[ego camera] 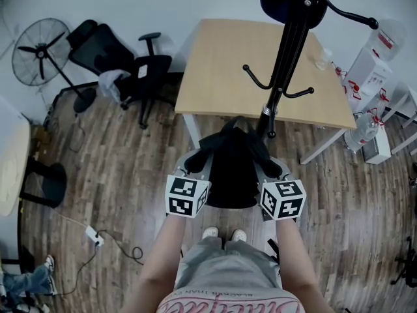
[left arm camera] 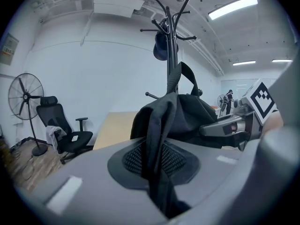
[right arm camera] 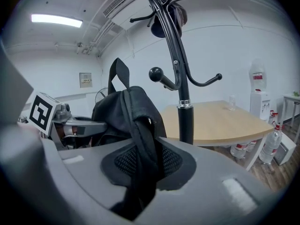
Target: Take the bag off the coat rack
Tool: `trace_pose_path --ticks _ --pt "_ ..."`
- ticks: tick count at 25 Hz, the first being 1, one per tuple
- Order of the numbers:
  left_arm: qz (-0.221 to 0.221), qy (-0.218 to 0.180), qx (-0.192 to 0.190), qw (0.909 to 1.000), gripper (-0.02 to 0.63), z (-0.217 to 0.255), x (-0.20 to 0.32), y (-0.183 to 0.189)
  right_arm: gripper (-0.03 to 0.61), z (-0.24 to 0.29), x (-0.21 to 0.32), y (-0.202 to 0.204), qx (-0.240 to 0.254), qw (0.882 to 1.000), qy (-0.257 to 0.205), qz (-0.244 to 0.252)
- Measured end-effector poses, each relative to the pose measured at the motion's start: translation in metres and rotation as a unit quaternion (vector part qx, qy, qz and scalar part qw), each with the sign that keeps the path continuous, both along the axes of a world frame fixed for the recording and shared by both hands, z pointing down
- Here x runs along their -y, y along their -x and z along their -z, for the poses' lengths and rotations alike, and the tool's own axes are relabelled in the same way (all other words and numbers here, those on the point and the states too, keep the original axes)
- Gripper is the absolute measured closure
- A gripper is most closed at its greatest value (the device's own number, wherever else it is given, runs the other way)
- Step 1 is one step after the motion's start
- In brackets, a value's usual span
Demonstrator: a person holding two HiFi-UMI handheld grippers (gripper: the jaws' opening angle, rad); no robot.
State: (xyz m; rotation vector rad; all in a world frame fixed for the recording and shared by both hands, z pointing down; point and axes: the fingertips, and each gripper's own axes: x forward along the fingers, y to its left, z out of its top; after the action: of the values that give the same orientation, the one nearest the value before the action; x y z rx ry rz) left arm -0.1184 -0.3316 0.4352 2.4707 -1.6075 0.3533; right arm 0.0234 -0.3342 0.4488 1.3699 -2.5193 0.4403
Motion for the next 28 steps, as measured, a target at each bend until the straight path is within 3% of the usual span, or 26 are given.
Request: trace_pose_path --ticks 15,28 --pt "0.061 -0.058 0.009 0.9964 0.543 0.048 0.011 0.056 0.508 0.05 0.023 0.056 -0.015 0.997 -0.068 0.029" --pt "0.093 -0.137 0.029 0.9858 0.545 0.109 0.009 0.085 0.511 0.112 0.026 0.087 -0.022 0.986 -0.153 0.058"
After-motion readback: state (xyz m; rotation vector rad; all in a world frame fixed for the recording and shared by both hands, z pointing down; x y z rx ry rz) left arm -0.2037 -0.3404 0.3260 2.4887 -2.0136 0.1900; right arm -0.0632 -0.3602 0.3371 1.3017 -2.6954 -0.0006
